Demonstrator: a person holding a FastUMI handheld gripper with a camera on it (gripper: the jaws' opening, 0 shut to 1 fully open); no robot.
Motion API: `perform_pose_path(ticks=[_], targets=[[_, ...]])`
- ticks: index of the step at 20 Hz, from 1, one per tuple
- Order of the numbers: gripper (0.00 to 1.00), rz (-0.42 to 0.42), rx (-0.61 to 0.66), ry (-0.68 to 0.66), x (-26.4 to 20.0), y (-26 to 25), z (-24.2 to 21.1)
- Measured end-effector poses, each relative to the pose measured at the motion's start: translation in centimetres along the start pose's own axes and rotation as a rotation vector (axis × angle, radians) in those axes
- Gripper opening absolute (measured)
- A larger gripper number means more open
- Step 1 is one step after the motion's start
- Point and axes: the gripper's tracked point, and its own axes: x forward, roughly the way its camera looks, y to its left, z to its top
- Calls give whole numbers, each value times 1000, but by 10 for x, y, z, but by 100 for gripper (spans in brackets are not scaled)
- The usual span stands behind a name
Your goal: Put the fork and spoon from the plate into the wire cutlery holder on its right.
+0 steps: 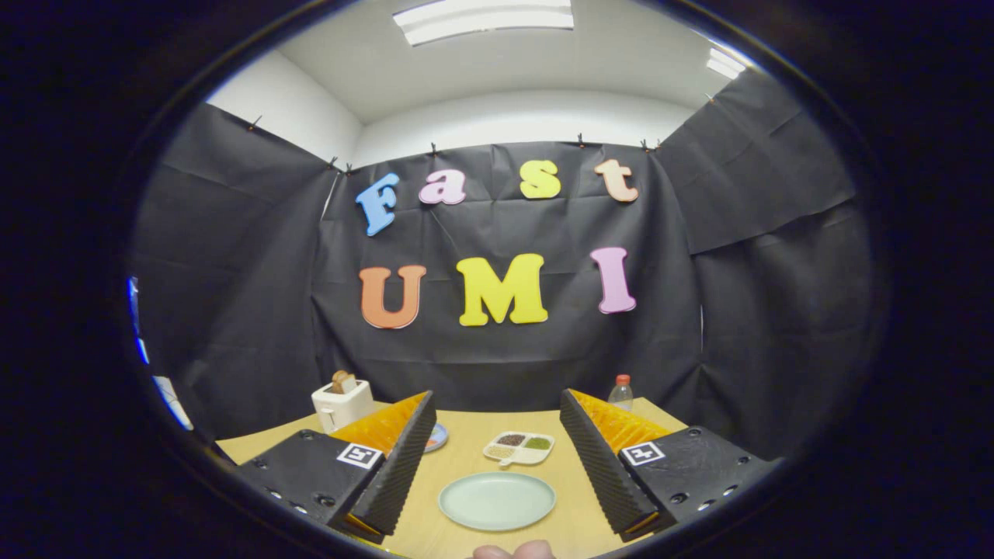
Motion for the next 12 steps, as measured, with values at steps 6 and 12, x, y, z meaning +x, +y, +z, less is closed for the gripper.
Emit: perform_pose_path(ticks=[6, 12], targets=[[96, 7, 26, 26, 9, 2, 0], [96, 3, 38, 45, 15, 3, -5]])
